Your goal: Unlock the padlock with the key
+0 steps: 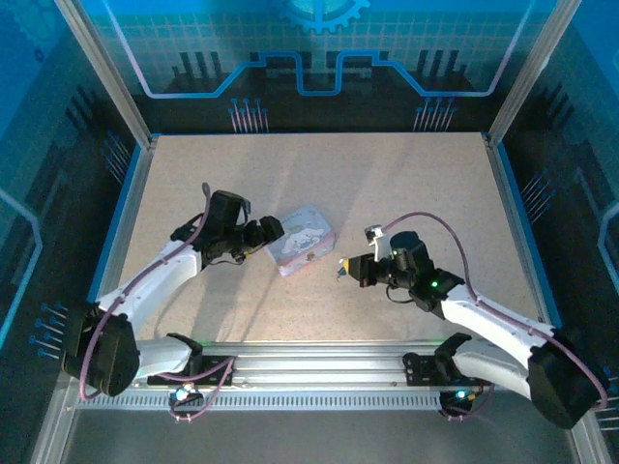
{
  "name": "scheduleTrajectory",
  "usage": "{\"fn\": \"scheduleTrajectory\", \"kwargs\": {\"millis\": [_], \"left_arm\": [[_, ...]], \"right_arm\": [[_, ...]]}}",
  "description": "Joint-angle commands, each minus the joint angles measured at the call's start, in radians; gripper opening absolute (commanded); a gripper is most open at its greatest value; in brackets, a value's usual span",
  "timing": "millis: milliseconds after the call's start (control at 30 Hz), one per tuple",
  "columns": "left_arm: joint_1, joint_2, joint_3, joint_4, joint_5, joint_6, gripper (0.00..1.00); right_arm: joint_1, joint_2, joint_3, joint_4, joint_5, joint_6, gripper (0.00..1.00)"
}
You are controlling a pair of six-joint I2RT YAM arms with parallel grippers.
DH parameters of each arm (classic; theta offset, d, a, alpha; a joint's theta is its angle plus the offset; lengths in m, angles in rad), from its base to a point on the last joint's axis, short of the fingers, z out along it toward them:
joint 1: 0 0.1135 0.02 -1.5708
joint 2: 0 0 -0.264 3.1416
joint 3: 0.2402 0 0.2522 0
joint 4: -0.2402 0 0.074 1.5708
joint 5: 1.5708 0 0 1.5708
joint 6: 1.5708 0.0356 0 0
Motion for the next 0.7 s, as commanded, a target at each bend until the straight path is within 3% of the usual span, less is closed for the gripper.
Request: {"fn": "scheduleTrajectory", "kwargs": {"millis": [0, 133, 400, 667], "left_arm": [[0.019, -0.066, 0.009, -0.032, -0.047, 0.036, 0.89], [0.032, -0.131, -0.013, -0.040, -0.081, 0.045, 0.99], [0.067, -0.191, -0.033, -0.057, -0.085, 0.046, 0.99], [0.081, -0.192, -0.036, -0.062, -0.082, 0.047, 0.99]], "right_arm": [[-0.016, -0.069, 0.039, -0.218, -0.017, -0.041, 0.09], [-0.017, -0.130, 0.035, -0.326, -0.024, -0.031, 0.09], [-0.019, -0.166, -0.003, -0.416, -0.033, -0.006, 0.09], [-0.020, -0.092, -0.037, -0.390, -0.056, 0.003, 0.09]]}}
